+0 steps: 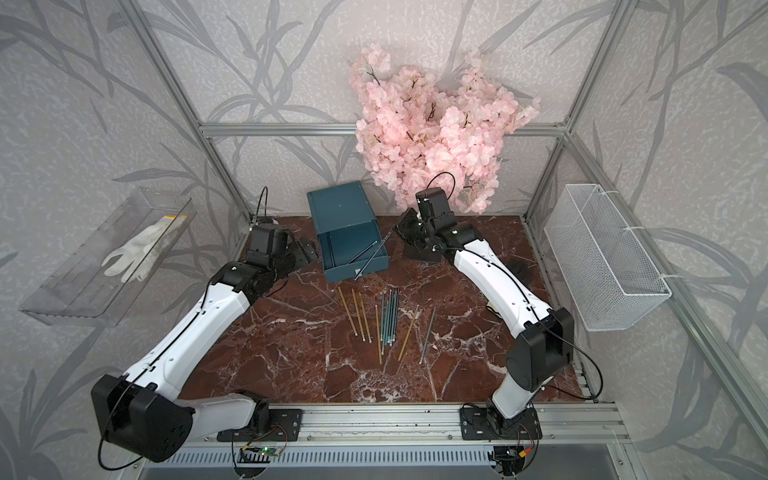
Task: Please place the pencils in the drawer according to their color
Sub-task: Place the pencil in the drawer.
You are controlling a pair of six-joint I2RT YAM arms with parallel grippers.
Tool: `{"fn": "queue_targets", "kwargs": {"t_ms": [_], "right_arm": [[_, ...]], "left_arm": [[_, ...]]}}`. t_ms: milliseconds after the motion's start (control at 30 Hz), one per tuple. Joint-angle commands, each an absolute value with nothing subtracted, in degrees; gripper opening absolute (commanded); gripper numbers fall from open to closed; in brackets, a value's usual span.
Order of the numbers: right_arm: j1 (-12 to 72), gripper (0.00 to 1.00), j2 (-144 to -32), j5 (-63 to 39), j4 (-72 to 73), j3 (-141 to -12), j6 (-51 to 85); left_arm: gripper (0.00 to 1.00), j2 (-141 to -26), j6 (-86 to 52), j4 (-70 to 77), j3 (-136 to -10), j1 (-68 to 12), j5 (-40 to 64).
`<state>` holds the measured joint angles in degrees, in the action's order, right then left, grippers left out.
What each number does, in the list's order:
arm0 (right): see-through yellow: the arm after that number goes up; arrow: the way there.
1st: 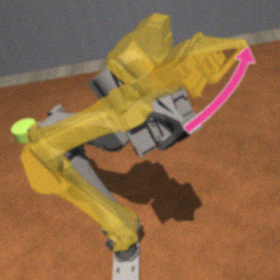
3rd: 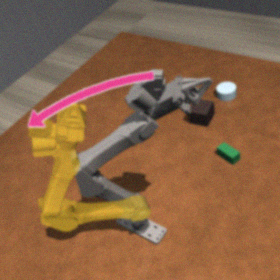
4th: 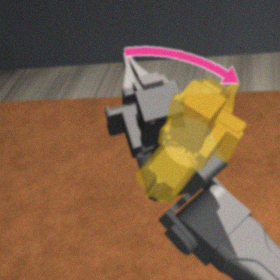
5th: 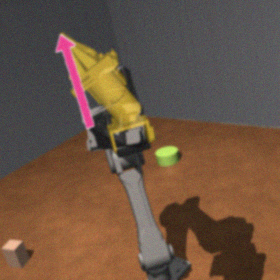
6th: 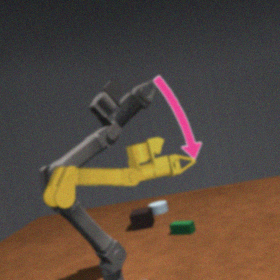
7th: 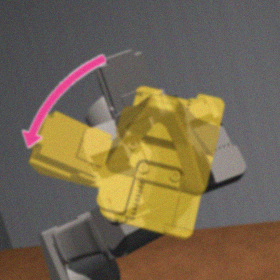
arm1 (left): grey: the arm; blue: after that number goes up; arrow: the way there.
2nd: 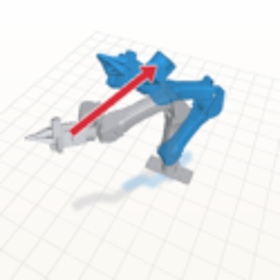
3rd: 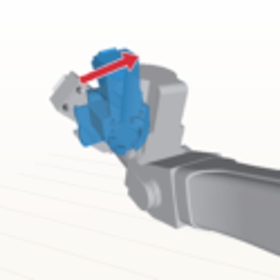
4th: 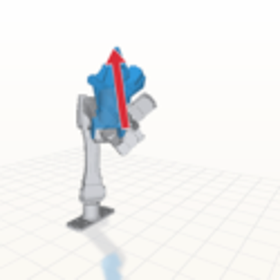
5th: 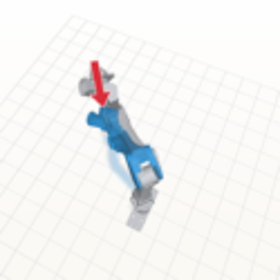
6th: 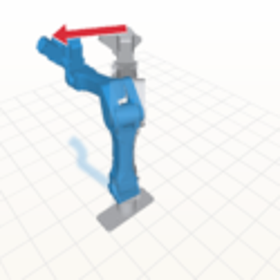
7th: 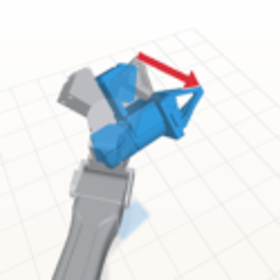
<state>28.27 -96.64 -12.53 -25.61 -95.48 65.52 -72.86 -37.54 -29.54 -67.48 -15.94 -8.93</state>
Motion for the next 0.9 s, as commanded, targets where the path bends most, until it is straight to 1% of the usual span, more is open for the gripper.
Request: {"fn": "queue_targets", "kwargs": {"t_ms": [0, 133, 300, 600, 867], "right_arm": [[29.0, 0.00, -100.7, -9.3, -21.4, -98.4, 69.0], [29.2, 0.00, -104.5, -7.7, -19.3, -101.4, 70.5], [29.4, 0.00, -109.6, -5.6, -20.3, -108.0, 70.3], [31.7, 0.00, -117.8, -3.0, -26.6, -118.9, 64.8], [34.9, 0.00, -121.1, -1.8, -30.9, -122.4, 59.9]], "left_arm": [[1.00, -73.3, -37.4, -30.3, -69.5, -15.6, -9.7], [1.00, -73.1, -37.4, -30.6, -69.5, -15.6, -9.5], [1.00, -73.3, -37.4, -30.8, -69.5, -15.6, -9.3], [1.00, -73.4, -37.4, -30.7, -69.6, -15.6, -8.8], [1.00, -73.4, -37.3, -30.5, -69.3, -15.5, -8.9]]}}
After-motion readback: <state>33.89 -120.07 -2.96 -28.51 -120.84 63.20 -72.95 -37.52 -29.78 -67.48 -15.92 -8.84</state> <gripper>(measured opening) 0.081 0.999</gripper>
